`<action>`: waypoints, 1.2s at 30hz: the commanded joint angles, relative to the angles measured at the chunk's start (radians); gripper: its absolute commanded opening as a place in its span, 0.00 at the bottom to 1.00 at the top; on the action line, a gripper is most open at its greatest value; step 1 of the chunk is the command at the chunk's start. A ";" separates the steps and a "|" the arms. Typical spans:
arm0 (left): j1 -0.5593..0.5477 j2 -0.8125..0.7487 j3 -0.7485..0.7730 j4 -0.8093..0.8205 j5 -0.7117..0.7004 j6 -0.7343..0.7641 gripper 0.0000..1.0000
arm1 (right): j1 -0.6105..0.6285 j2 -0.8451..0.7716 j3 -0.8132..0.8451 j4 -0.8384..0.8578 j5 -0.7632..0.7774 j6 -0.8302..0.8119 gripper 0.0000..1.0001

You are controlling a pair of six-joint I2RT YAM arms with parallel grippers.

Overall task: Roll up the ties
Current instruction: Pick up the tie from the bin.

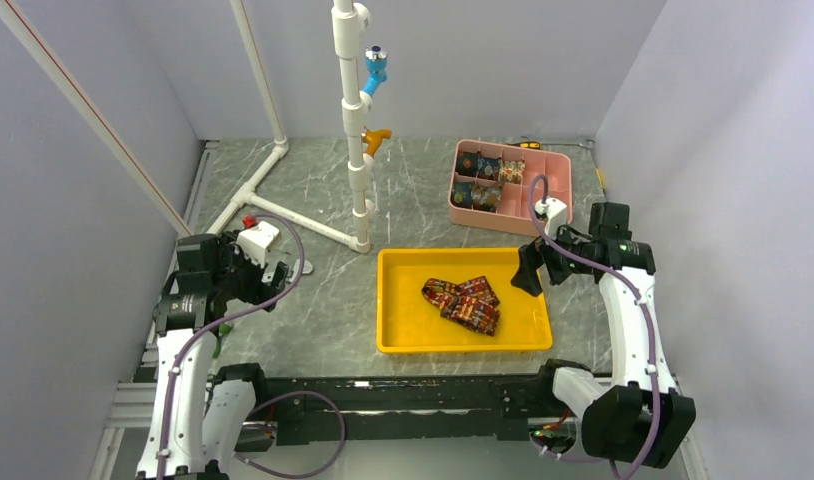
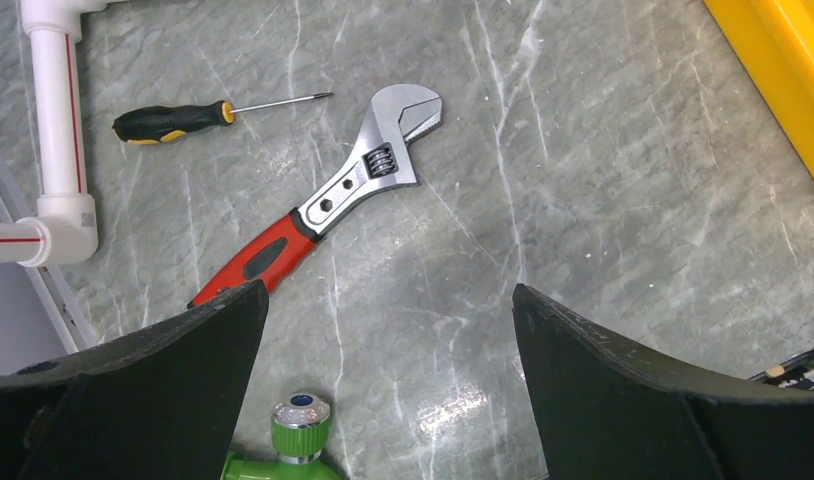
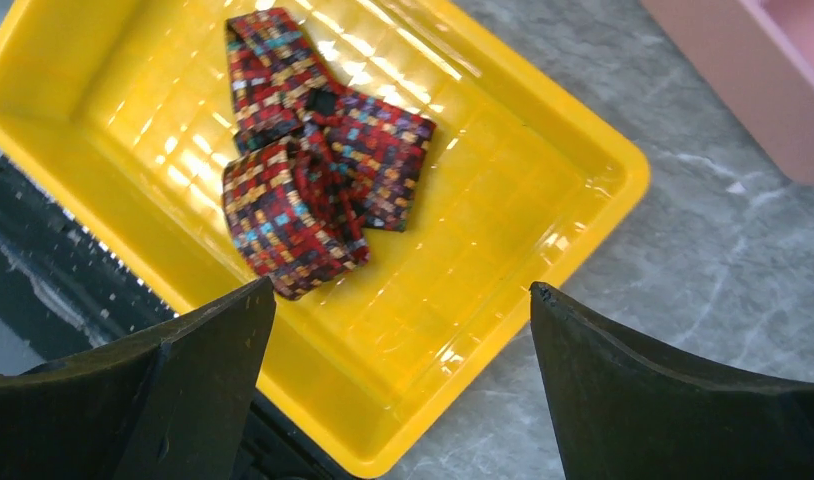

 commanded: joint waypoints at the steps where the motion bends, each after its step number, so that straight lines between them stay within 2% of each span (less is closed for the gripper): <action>1: 0.004 0.010 0.032 0.013 0.059 0.022 0.99 | 0.094 0.002 0.037 -0.062 -0.026 -0.071 1.00; 10: -0.004 0.030 0.055 -0.011 0.144 0.054 0.99 | 0.395 0.024 -0.046 0.039 0.118 0.016 1.00; 19: -0.031 0.033 0.069 -0.034 0.165 0.091 0.99 | 0.701 0.183 -0.123 0.186 0.318 0.089 1.00; 23: -0.033 0.032 0.072 -0.039 0.166 0.084 0.99 | 0.773 0.263 -0.142 0.234 0.373 0.099 1.00; 28: -0.035 0.015 0.074 -0.044 0.149 0.091 0.99 | 0.806 0.310 -0.157 0.285 0.427 0.108 1.00; 32: -0.036 0.004 0.080 -0.052 0.142 0.098 0.99 | 0.816 0.350 -0.186 0.338 0.487 0.106 0.92; 35: -0.035 0.001 0.083 -0.051 0.142 0.097 0.99 | 0.820 0.385 -0.218 0.378 0.547 0.101 0.76; 36: -0.035 0.001 0.084 -0.051 0.144 0.095 0.99 | 0.821 0.393 -0.226 0.386 0.561 0.099 0.67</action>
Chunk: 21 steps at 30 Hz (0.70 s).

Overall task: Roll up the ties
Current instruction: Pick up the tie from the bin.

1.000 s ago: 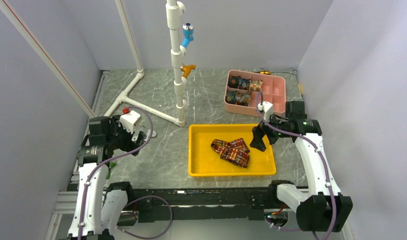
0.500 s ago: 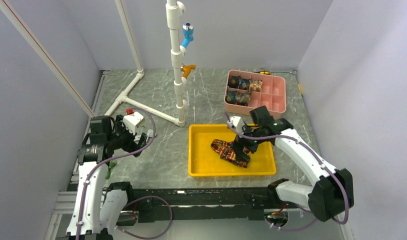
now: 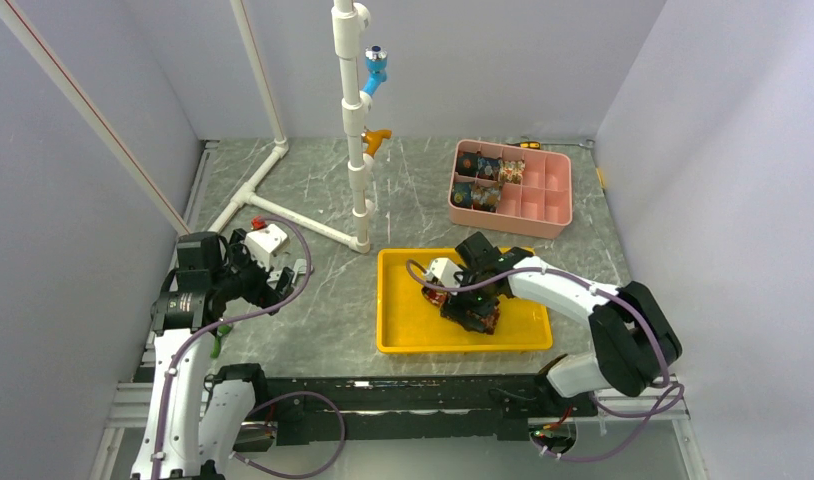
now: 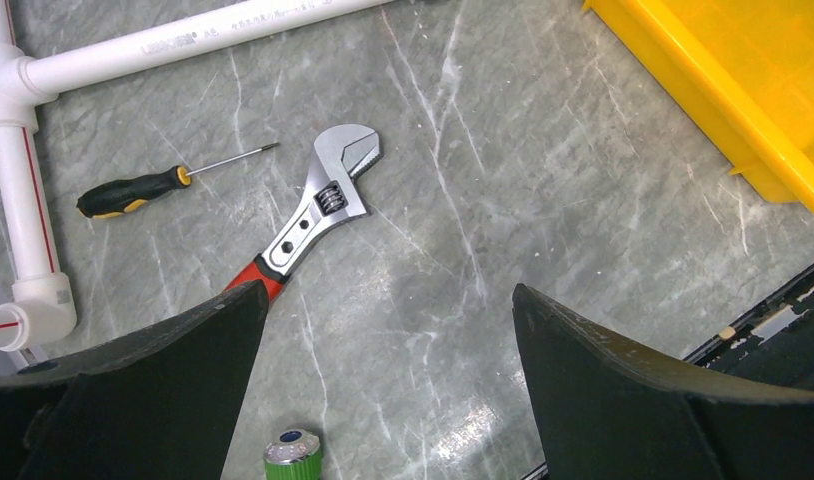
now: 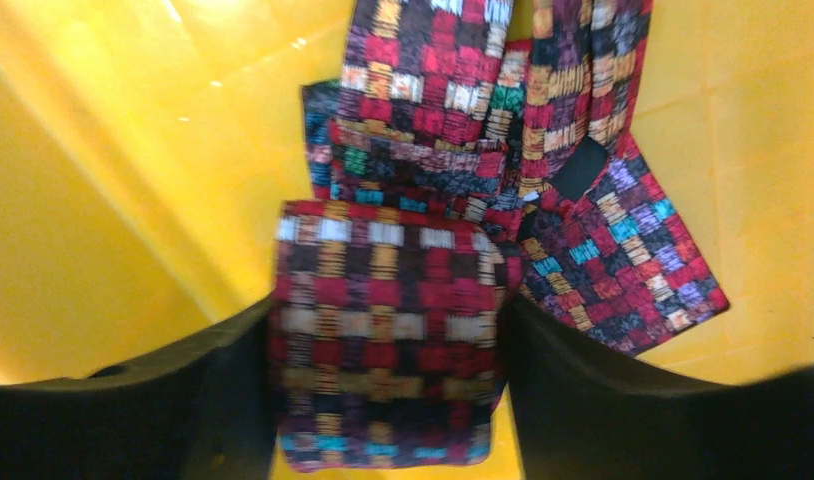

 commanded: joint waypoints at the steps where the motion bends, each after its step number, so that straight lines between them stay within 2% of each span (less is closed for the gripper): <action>1: -0.005 -0.010 0.040 0.003 0.015 0.018 0.99 | 0.005 0.038 -0.046 0.080 0.116 -0.001 0.57; 4: -0.004 -0.005 0.045 0.004 0.018 0.017 0.99 | 0.006 0.021 -0.055 0.079 0.147 -0.006 0.06; 5: -0.006 -0.003 0.046 0.005 0.019 0.016 0.99 | 0.006 0.002 -0.057 0.081 0.164 -0.004 0.00; 10: -0.007 0.008 0.056 0.004 0.031 0.011 0.99 | -0.003 -0.172 -0.029 0.039 0.224 -0.050 0.00; 12: -0.006 0.006 0.055 0.006 0.028 0.012 0.99 | -0.056 -0.266 0.001 0.001 0.245 -0.100 0.00; 14: -0.006 0.004 0.052 0.008 0.025 0.014 0.99 | -0.160 -0.324 0.046 -0.040 0.229 -0.176 0.00; 17: -0.007 0.000 0.050 0.013 0.022 0.011 0.99 | -0.376 -0.351 0.129 -0.144 0.172 -0.301 0.00; 21: -0.010 -0.004 0.043 0.025 0.029 0.006 0.99 | -0.691 -0.350 0.164 -0.196 0.131 -0.507 0.00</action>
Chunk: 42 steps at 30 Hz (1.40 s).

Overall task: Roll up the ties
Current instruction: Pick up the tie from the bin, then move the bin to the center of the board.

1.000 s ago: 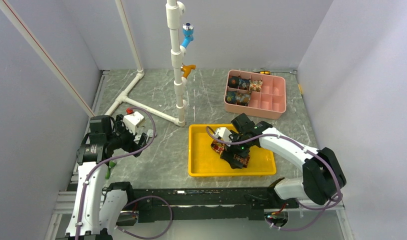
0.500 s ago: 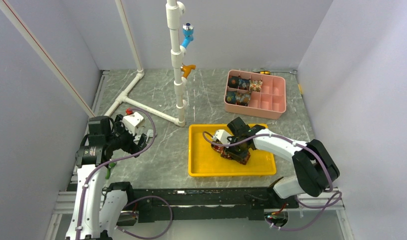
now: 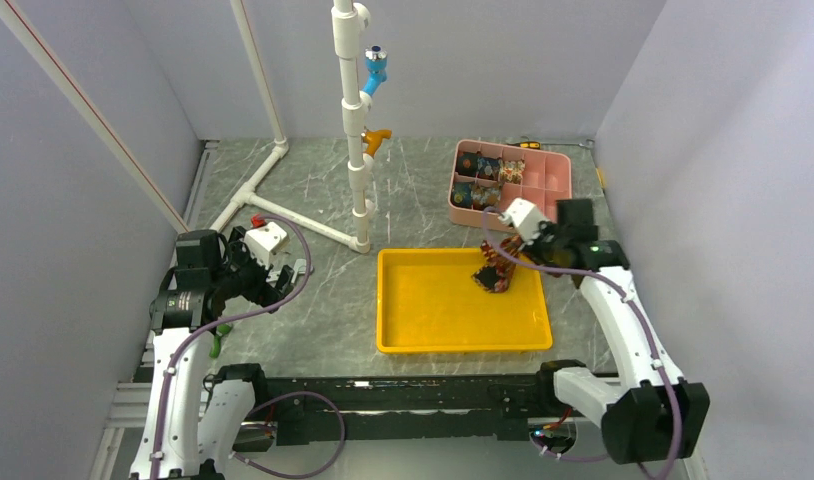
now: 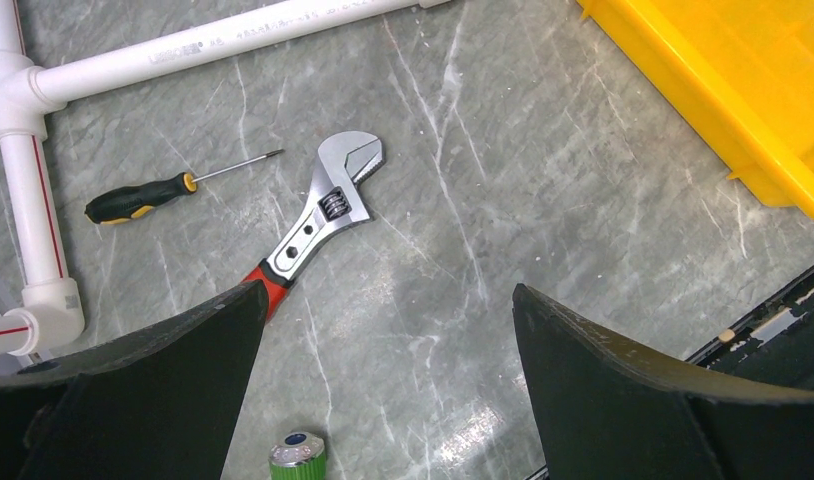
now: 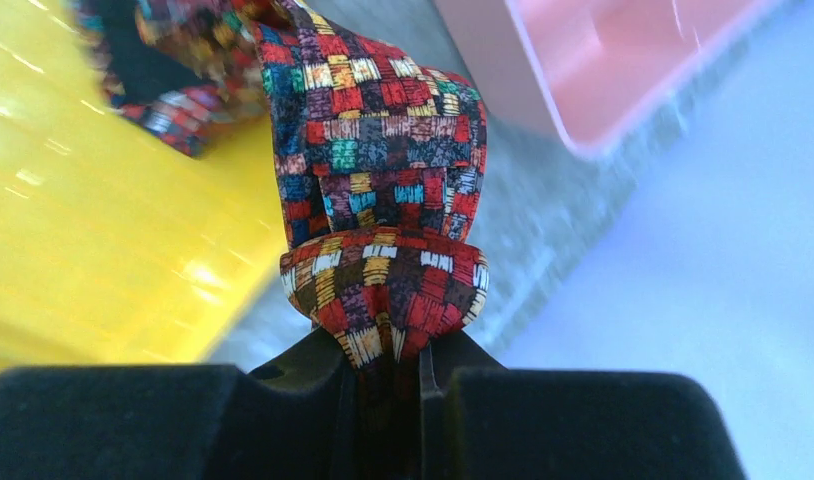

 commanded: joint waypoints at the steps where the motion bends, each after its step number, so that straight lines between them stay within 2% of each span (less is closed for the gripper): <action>1: -0.005 -0.010 0.022 0.027 0.029 0.004 0.99 | -0.288 0.003 0.039 -0.117 -0.048 -0.290 0.00; 4: -0.004 -0.010 0.012 0.037 0.033 0.001 0.99 | -0.488 0.076 0.033 -0.142 -0.080 -0.416 0.00; 5: -0.005 -0.011 0.008 0.040 0.034 -0.001 0.99 | -0.521 0.109 0.020 -0.154 -0.082 -0.445 0.00; 7: -0.004 -0.011 0.003 0.050 0.036 -0.008 0.99 | -0.552 0.186 -0.023 -0.155 -0.079 -0.486 0.00; 10: -0.004 -0.010 -0.004 0.056 0.041 -0.015 0.99 | -0.551 0.228 -0.084 -0.165 -0.159 -0.505 0.00; 11: -0.004 -0.009 -0.006 0.058 0.038 -0.016 0.99 | -0.537 0.239 -0.094 -0.171 -0.194 -0.499 0.03; 12: -0.004 -0.011 -0.004 0.055 0.034 -0.015 0.99 | -0.517 0.249 -0.100 -0.179 -0.219 -0.487 0.22; 13: -0.005 -0.012 -0.002 0.051 0.029 -0.013 0.99 | -0.497 0.262 -0.103 -0.182 -0.237 -0.470 0.51; 14: -0.004 -0.015 0.000 0.047 0.019 -0.010 0.99 | -0.484 0.275 -0.107 -0.177 -0.249 -0.455 0.70; 15: -0.005 -0.019 0.001 0.043 0.011 -0.007 0.99 | -0.472 0.288 -0.112 -0.159 -0.253 -0.439 0.84; 17: -0.004 -0.030 0.002 0.039 -0.005 -0.002 0.99 | -0.453 0.318 -0.124 -0.105 -0.237 -0.402 0.88; 20: -0.004 -0.045 -0.003 0.038 -0.016 -0.002 0.99 | -0.442 0.381 -0.113 -0.049 -0.225 -0.352 0.88; 23: -0.005 -0.055 -0.013 0.041 -0.025 -0.007 0.99 | -0.442 0.456 -0.089 -0.032 -0.259 -0.315 0.82; 24: -0.004 -0.057 -0.017 0.043 -0.028 -0.007 0.99 | -0.441 0.476 -0.086 -0.023 -0.283 -0.305 0.77; 25: -0.004 -0.058 -0.019 0.044 -0.032 -0.006 0.99 | -0.439 0.492 -0.086 -0.017 -0.301 -0.302 0.66; 26: -0.005 -0.060 -0.020 0.043 -0.035 -0.008 0.99 | -0.438 0.502 -0.087 -0.009 -0.323 -0.298 0.49; 27: -0.006 -0.061 -0.019 0.040 -0.038 -0.009 0.99 | -0.434 0.506 -0.089 -0.014 -0.351 -0.302 0.44; 30: -0.004 -0.069 -0.017 0.031 -0.040 -0.011 0.99 | -0.399 0.485 -0.089 -0.056 -0.422 -0.303 0.35; 37: -0.004 -0.062 0.036 0.014 -0.024 -0.074 0.99 | -0.113 0.380 -0.145 -0.031 -0.446 -0.204 0.24; 42: -0.005 -0.042 0.087 0.011 -0.043 -0.133 0.99 | 0.061 0.411 -0.106 0.038 -0.468 -0.063 0.16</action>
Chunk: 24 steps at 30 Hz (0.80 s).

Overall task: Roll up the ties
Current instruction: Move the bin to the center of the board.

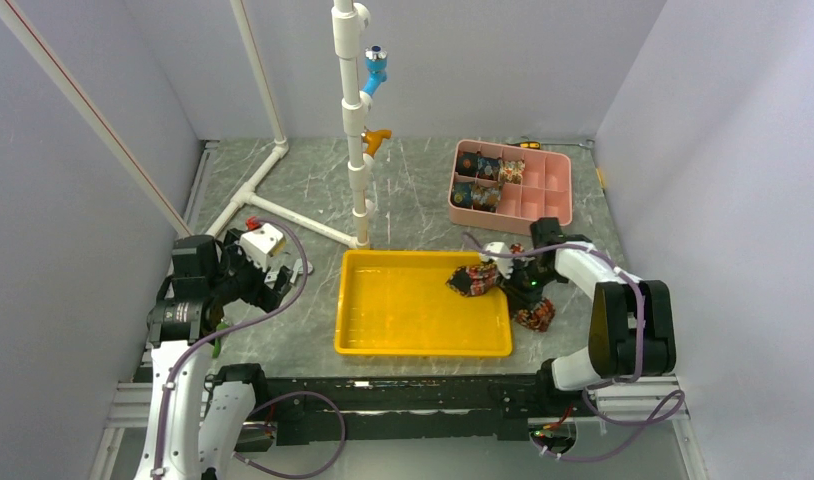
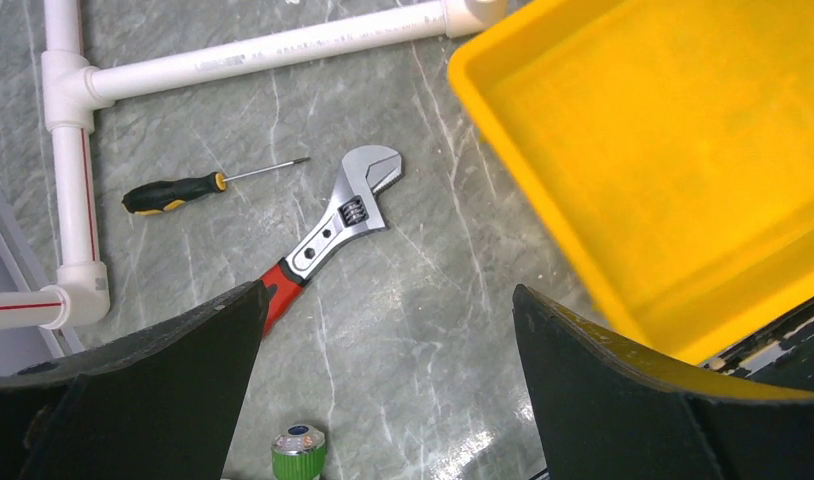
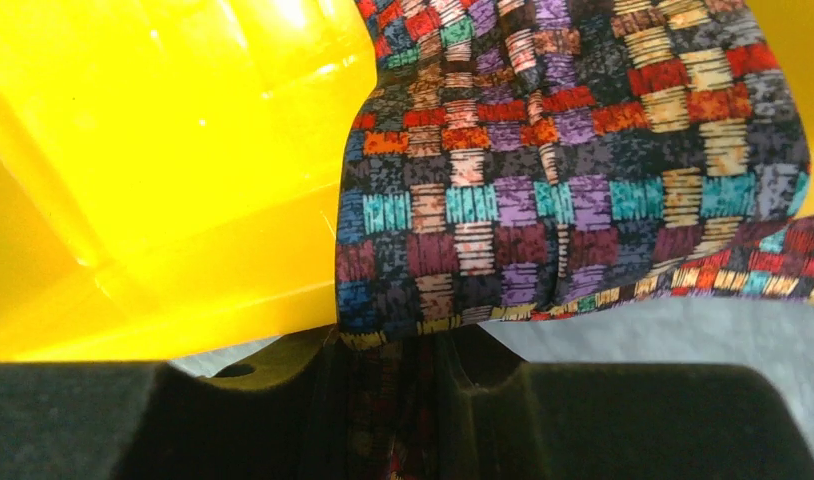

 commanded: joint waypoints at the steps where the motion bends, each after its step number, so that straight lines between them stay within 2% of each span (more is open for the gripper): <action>1: -0.003 0.015 0.083 0.007 -0.016 -0.076 0.99 | 0.132 0.023 0.044 0.065 -0.104 0.162 0.14; 8: 0.002 0.080 0.144 -0.018 -0.052 -0.124 0.99 | 0.450 0.144 0.151 0.228 -0.113 0.402 0.00; 16: 0.019 0.139 0.211 -0.039 -0.024 -0.184 0.99 | 0.729 0.347 0.338 0.429 -0.093 0.613 0.00; 21: 0.029 0.147 0.214 -0.030 -0.014 -0.211 0.99 | 0.814 0.468 0.455 0.495 -0.038 0.683 0.00; 24: 0.031 0.147 0.217 -0.042 0.011 -0.206 0.99 | 0.806 0.433 0.458 0.466 0.002 0.663 0.00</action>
